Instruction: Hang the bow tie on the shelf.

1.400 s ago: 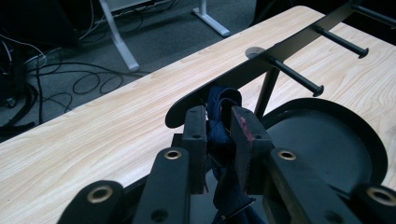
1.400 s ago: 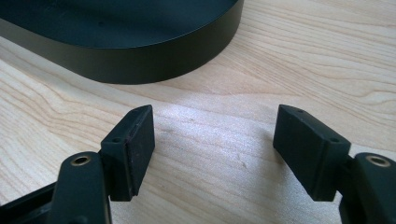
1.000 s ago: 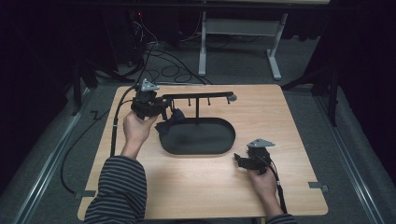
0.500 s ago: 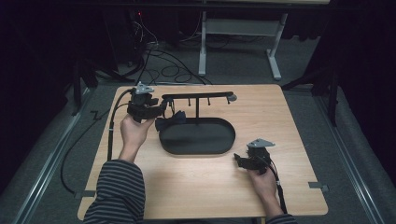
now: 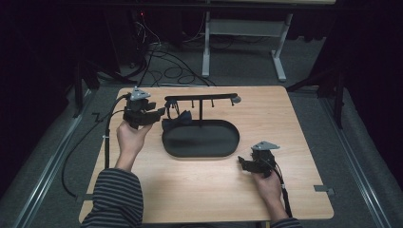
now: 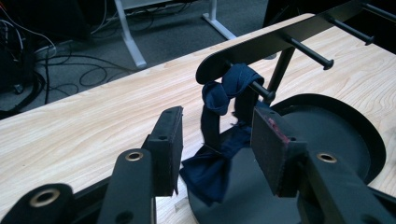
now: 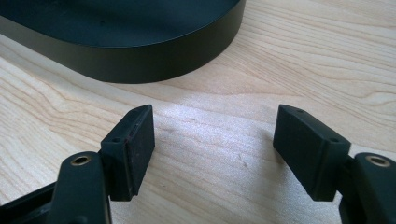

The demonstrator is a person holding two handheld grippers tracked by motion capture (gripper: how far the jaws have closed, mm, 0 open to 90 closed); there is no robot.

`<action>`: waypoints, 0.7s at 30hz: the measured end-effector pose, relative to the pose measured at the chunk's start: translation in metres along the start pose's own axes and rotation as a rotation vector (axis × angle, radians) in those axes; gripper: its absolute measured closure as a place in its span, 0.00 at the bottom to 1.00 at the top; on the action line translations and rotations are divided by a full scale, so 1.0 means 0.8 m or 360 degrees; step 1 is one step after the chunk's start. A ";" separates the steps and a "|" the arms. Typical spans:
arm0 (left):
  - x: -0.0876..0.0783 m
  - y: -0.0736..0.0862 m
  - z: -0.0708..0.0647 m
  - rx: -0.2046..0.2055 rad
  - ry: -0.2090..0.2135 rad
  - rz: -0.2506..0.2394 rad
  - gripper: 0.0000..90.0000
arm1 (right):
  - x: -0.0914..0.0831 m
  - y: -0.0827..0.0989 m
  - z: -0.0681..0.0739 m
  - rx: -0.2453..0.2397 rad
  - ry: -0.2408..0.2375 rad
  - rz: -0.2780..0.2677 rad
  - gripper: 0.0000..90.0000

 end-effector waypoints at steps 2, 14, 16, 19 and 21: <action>-0.004 0.001 0.000 -0.0002 0.0003 -0.0011 0.60 | 0.000 0.000 0.000 0.0000 0.0000 0.0000 0.34; -0.026 0.012 0.003 -0.0009 -0.0001 -0.0051 0.58 | 0.000 0.000 0.000 -0.0001 0.0001 0.0001 0.34; -0.028 0.013 0.003 -0.0006 0.0000 -0.0064 0.57 | 0.000 0.000 0.000 -0.0001 0.0001 0.0000 0.34; -0.029 0.018 0.004 -0.0028 0.0011 -0.0067 0.56 | 0.000 0.000 0.000 -0.0003 -0.0002 0.0000 0.34; -0.030 0.022 0.004 -0.0039 0.0010 -0.0071 0.56 | 0.000 0.000 0.000 -0.0005 -0.0002 0.0000 0.34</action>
Point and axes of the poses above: each handheld gripper's, and its own axes: x roughly forward along the jaws, y roughly out of its underside, z roughly to its left, the point moved 9 cm from there along x, roughly forward along the jaws, and after that the axes turned 8 degrees about -y, right-handed, at the moved point
